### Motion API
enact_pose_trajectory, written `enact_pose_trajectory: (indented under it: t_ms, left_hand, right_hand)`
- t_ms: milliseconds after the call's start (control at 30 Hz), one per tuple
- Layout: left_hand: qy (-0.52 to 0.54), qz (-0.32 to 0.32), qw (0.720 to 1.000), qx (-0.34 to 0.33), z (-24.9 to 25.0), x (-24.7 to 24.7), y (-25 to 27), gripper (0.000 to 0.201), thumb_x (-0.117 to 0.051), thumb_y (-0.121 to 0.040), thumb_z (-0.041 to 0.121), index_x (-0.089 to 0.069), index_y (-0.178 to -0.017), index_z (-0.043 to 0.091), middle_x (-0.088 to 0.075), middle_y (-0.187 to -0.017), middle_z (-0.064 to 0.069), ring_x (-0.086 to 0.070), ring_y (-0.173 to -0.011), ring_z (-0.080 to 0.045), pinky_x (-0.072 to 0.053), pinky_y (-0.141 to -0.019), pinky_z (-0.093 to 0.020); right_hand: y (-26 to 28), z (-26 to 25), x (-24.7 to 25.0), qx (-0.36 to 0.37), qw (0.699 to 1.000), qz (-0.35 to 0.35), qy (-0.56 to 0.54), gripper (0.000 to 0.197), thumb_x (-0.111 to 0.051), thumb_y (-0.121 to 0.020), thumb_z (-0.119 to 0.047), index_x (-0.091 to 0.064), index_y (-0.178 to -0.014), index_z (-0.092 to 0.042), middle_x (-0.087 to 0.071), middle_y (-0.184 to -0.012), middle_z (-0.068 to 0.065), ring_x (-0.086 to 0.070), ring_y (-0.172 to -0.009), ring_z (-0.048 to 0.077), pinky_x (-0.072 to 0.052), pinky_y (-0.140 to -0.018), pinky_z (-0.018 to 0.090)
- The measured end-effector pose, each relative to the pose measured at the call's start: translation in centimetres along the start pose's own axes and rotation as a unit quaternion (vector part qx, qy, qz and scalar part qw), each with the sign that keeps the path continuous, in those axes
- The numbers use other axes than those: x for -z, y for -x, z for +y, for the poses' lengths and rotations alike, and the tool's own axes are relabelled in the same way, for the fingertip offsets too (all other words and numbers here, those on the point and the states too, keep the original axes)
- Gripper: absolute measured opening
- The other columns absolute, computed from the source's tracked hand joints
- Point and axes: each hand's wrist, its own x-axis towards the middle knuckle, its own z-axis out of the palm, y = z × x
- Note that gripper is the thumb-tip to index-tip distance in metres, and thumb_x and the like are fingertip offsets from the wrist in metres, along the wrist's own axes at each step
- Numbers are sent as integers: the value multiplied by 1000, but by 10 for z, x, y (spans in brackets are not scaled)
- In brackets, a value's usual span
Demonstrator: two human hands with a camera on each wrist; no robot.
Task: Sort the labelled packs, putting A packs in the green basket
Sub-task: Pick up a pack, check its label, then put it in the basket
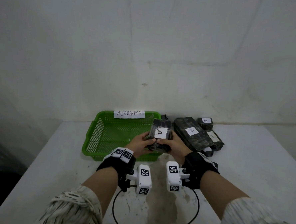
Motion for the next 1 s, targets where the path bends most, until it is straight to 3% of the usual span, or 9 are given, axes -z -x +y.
enact_pose_trajectory:
  t_ms: [133,267,367,467,567,667,733,833,1000]
  left_hand:
    - [10,7,1000,-12,-1,-2,-1,54,-51,-90,-4,-39,-141,8,-49,-135,-20,-54,-108,-32,-53,-81,-38]
    - [33,11,999,1,-6,0,-2,55,-53,-90,-3,-38,-141,8,-49,-136,-19,-53,-114,-33,-48,-93,-43]
    - [19,14,1000,0,-6,0,0,56,-50,-90,-5,-34,-142,9,-44,-140,-20,-51,-115,-35,-45,-96,-46]
    - [-11,11,1000,-6,-5,1,4,66,-52,-89,-5,-26,-145,19,-44,-140,-24,-52,-118,-41,-49,-86,-46]
    - [-47,-1,999,-17,-2,0,5,73,-56,-88,0,-20,-145,27,-47,-136,-26,-58,-106,-37,-51,-80,-45]
    - [-22,39,999,-28,1,-2,1,68,-57,-90,9,-20,-145,23,-49,-131,-27,-62,-87,-31,-54,-78,-44]
    - [-23,47,998,-33,2,-2,0,68,-57,-90,7,-19,-145,23,-50,-128,-29,-61,-89,-34,-52,-84,-48]
    - [-42,31,998,-38,1,-1,1,70,-59,-87,3,-22,-142,25,-54,-119,-27,-60,-97,-38,-53,-81,-48]
    - [-20,13,999,-31,-1,0,-1,67,-57,-88,6,-23,-142,27,-46,-134,-28,-64,-86,-30,-58,-69,-38]
  right_hand:
    - [2,0,3,-5,1000,-25,4,69,-67,-78,13,-40,-135,-16,-65,-117,8,-64,-105,24,-56,-82,37]
    - [1,1,5,-9,999,-30,30,75,-71,-74,11,-40,-136,-18,-65,-120,8,-62,-111,27,-52,-93,46]
    - [2,2,4,-16,999,-27,28,66,-71,-79,4,-43,-134,-21,-67,-117,7,-64,-108,27,-52,-93,48]
    - [4,0,2,-32,999,-11,-12,48,-65,-88,-14,-47,-132,-18,-64,-122,7,-66,-102,24,-55,-86,44]
    - [4,-2,0,-34,999,20,-12,46,-62,-90,-11,-46,-133,-14,-62,-122,11,-65,-93,23,-56,-75,40]
    - [7,-4,-2,-52,999,-7,5,36,-60,-91,-8,-51,-125,-15,-62,-120,13,-63,-93,26,-54,-80,43]
    - [7,-5,-1,-60,998,-8,21,31,-60,-90,-9,-52,-119,-17,-63,-113,12,-64,-90,27,-53,-84,45]
    - [9,-3,1,-58,997,-5,42,37,-66,-87,-19,-52,-121,-16,-64,-113,9,-64,-95,27,-52,-87,46]
    - [12,-8,0,-44,995,-11,84,47,-74,-81,-23,-52,-121,-13,-67,-111,7,-65,-101,26,-49,-95,45]
